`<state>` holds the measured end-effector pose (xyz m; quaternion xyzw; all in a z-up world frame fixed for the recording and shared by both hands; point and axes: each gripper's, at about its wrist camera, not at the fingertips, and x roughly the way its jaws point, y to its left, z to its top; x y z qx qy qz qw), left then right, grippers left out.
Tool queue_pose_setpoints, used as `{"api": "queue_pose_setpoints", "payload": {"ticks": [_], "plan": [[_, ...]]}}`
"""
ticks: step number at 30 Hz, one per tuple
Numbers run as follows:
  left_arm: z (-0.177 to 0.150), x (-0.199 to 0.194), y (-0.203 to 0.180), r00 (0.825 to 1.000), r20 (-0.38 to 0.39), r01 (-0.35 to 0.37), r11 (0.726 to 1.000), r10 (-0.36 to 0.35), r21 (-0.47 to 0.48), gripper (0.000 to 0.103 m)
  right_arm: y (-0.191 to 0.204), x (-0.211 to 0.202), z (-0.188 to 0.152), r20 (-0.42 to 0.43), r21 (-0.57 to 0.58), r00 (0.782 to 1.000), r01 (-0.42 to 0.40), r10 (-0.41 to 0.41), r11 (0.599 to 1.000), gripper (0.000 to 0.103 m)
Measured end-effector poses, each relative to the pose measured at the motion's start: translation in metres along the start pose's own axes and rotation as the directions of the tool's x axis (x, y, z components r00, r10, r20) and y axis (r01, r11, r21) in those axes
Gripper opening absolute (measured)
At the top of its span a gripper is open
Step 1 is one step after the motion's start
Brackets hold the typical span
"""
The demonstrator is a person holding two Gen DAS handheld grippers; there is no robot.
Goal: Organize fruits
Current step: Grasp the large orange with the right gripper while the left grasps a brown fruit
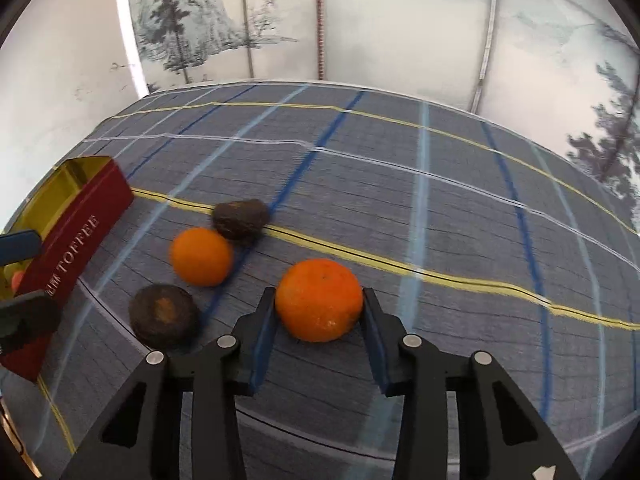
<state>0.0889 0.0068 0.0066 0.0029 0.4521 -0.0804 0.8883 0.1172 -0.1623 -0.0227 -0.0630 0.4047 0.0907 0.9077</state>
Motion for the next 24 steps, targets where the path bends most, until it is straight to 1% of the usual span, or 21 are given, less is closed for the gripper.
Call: {"api": "queue_pose_setpoints", "payload": {"ticks": [2,5,8,12,16,18,20,21,22,24], "plan": [[0.001,0.009,-0.007,1.0,-0.011,0.009,1.0,-0.009,0.011,0.075,-0.013,-0.006,-0.006,-0.001,0.014,0.999,0.034,-0.034,0.999,0.037],[0.001,0.021,-0.015,1.0,-0.023,0.013,1.0,-0.013,0.026,0.075,-0.031,-0.012,-0.015,-0.012,0.049,0.998,0.063,-0.062,0.997,0.037],[0.003,0.035,-0.02,0.999,-0.048,0.014,1.0,-0.013,0.02,0.075,-0.049,-0.019,-0.024,-0.017,0.094,0.997,0.074,-0.072,0.993,0.038],[0.004,0.051,-0.022,0.998,-0.068,-0.004,1.0,0.005,0.018,0.075,-0.054,-0.02,-0.026,-0.02,0.109,0.997,0.076,-0.074,0.991,0.038],[0.004,0.06,-0.023,0.997,-0.068,-0.021,0.999,0.022,0.025,0.074,-0.051,-0.018,-0.026,-0.023,0.101,0.996,0.087,-0.085,0.991,0.038],[0.005,0.062,-0.024,0.997,-0.067,-0.027,0.999,0.029,0.027,0.066,-0.051,-0.018,-0.026,-0.024,0.102,0.996,0.084,-0.082,0.991,0.038],[0.006,0.063,-0.023,0.997,-0.077,0.014,1.0,-0.013,0.01,0.048,-0.05,-0.018,-0.026,-0.024,0.099,0.996,0.088,-0.086,0.991,0.039],[0.006,0.063,-0.023,0.996,-0.079,0.033,0.999,-0.033,0.0,0.044,-0.049,-0.018,-0.026,-0.025,0.097,0.996,0.09,-0.088,0.991,0.039],[0.006,0.062,-0.023,0.996,-0.078,0.034,0.999,-0.034,-0.003,0.04,-0.049,-0.017,-0.026,-0.025,0.097,0.996,0.09,-0.088,0.991,0.039],[0.004,0.059,-0.025,0.997,-0.073,0.021,1.0,-0.021,0.005,0.04,-0.049,-0.017,-0.026,-0.025,0.097,0.996,0.089,-0.087,0.991,0.039]]}}
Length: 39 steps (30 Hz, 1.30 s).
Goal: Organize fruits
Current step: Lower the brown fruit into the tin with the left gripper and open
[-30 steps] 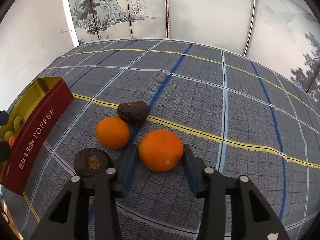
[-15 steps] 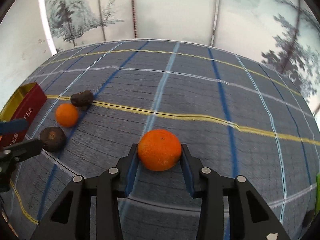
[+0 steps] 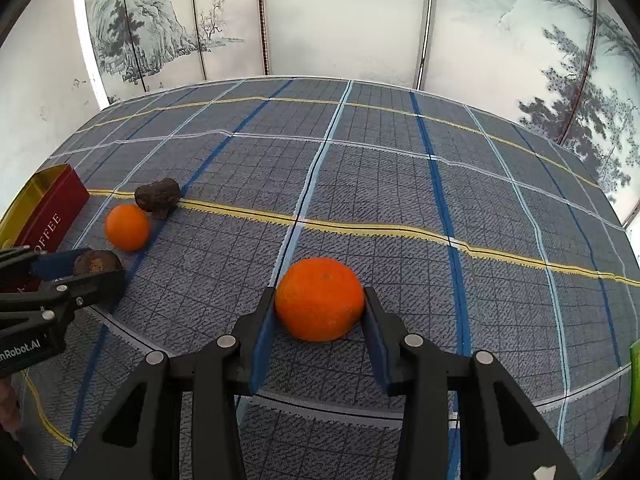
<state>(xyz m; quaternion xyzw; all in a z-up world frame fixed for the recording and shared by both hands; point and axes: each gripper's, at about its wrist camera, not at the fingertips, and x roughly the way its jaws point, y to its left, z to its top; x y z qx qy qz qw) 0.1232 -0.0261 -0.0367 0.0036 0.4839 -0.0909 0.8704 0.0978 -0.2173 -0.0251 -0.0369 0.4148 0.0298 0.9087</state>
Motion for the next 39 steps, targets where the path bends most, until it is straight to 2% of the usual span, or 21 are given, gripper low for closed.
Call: {"api": "queue_pose_setpoints", "payload": {"ticks": [3,9,16,20,25,31,39], "plan": [[-0.004,-0.008,0.0,1.0,0.017,0.006,1.0,-0.006,0.005,0.04,0.0,0.0,0.0,0.0,-0.001,1.0,0.002,-0.002,1.0,0.039],[-0.015,-0.038,0.007,0.998,0.053,-0.031,0.999,0.031,0.013,0.04,0.0,0.0,0.0,0.0,-0.001,1.0,0.001,-0.001,1.0,0.039],[-0.027,-0.077,0.041,0.995,0.093,-0.035,0.997,0.041,-0.072,0.04,0.0,0.0,0.0,0.0,-0.001,1.0,0.002,-0.002,1.0,0.039],[-0.037,-0.096,0.072,0.991,0.103,-0.077,0.99,0.09,-0.117,0.04,0.0,0.0,0.0,0.0,-0.001,1.0,0.002,-0.002,1.0,0.039],[-0.051,-0.111,0.114,0.982,0.097,-0.144,0.974,0.163,-0.173,0.04,0.0,0.0,0.0,0.0,-0.001,1.0,0.002,-0.002,1.0,0.039],[-0.069,-0.115,0.158,0.97,0.053,-0.219,0.946,0.238,-0.239,0.04,-0.001,0.0,0.0,0.0,-0.002,1.0,0.002,-0.002,1.0,0.039],[-0.086,-0.112,0.187,0.965,0.013,-0.25,0.929,0.263,-0.272,0.04,0.0,0.0,0.0,0.0,-0.002,1.0,0.003,-0.003,1.0,0.039]]}}
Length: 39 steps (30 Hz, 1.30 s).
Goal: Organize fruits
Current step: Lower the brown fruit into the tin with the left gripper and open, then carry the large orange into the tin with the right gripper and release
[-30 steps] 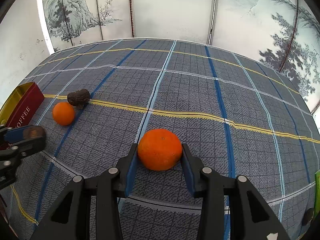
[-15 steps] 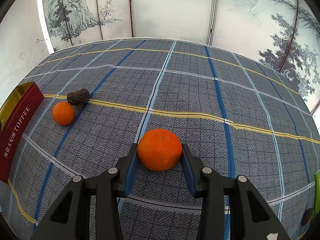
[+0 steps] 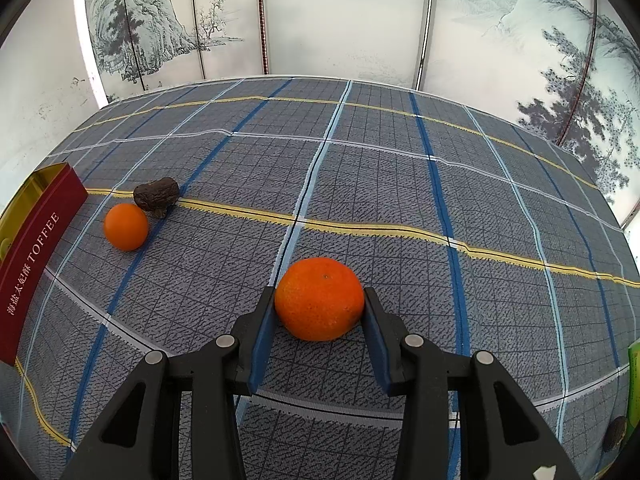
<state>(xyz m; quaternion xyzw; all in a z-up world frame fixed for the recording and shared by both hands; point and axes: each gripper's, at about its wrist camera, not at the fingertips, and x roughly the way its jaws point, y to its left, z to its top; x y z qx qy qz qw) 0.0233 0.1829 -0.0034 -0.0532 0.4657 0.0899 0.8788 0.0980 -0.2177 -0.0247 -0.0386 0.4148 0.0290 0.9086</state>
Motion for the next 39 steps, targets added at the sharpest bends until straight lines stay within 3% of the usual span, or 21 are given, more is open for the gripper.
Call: {"api": "queue_pose_setpoints", "payload": {"ticks": [15,30,39], "plan": [[-0.007,0.003,0.005,1.0,-0.003,-0.021,0.999,0.022,0.04,0.042,-0.002,0.001,-0.001,-0.001,0.001,1.0,0.004,-0.004,1.0,0.039],[-0.012,-0.003,0.006,1.0,-0.002,-0.007,0.998,0.008,0.057,0.058,-0.002,0.0,0.0,-0.005,0.018,1.0,0.01,-0.01,1.0,0.038],[-0.015,-0.007,0.004,1.0,0.026,0.002,0.998,-0.004,0.062,0.065,0.024,-0.022,0.011,0.035,0.013,0.997,-0.073,0.072,0.997,0.038]]}}
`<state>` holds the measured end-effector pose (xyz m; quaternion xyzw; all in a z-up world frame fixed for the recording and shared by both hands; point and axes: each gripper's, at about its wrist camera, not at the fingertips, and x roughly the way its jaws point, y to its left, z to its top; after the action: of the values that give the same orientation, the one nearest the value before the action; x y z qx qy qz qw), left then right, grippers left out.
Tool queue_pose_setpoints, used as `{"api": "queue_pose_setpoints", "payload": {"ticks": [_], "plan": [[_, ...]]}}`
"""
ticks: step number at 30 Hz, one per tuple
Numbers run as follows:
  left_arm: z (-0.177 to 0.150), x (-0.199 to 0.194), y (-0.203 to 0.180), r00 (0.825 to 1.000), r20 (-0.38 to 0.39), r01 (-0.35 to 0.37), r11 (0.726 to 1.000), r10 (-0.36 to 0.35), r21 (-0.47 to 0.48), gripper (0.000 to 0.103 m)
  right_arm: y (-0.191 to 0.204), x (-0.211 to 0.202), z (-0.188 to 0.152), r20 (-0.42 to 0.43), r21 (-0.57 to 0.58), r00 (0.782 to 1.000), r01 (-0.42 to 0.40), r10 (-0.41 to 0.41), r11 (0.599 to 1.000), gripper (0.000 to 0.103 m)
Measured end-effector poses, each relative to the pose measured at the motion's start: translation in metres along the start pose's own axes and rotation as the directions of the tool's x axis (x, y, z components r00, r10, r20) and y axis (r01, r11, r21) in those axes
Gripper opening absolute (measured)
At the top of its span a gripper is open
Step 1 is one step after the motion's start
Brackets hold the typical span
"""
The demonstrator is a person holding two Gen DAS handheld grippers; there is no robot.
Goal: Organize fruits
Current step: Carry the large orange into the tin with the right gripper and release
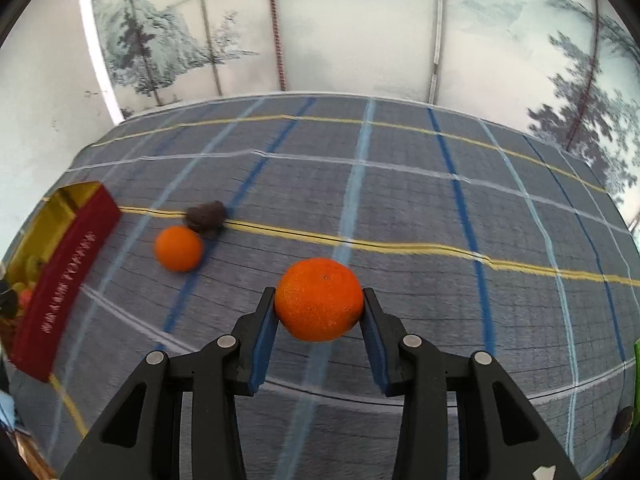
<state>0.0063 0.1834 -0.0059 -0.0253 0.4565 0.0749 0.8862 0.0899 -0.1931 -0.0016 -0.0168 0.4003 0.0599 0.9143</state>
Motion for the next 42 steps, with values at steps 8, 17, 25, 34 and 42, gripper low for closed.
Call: {"api": "queue_pose_setpoints", "payload": {"ticks": [8,17,25,34,42], "plan": [[-0.001,-0.02,0.006,0.997,0.065,0.03,1.0,-0.029,-0.008,0.075,0.066,-0.015,0.011,0.021,-0.079,0.989,-0.142,0.144,0.987,0.038],[-0.005,-0.033,0.038,0.996,0.084,-0.028,0.994,0.037,-0.105,0.077,0.165,-0.021,0.022,0.003,-0.229,0.952,-0.298,0.307,0.927,0.038],[-0.014,-0.033,0.059,0.996,0.063,-0.047,0.986,0.058,-0.157,0.077,0.222,-0.018,0.018,-0.043,-0.316,0.931,-0.358,0.364,0.879,0.038],[-0.019,-0.031,0.064,0.997,0.054,-0.044,0.984,0.054,-0.171,0.077,0.248,-0.005,0.011,-0.079,-0.357,0.925,-0.375,0.372,0.856,0.038],[-0.022,-0.03,0.065,0.997,0.046,-0.049,0.984,0.058,-0.171,0.077,0.263,0.002,0.008,-0.098,-0.382,0.923,-0.38,0.372,0.842,0.038]]}}
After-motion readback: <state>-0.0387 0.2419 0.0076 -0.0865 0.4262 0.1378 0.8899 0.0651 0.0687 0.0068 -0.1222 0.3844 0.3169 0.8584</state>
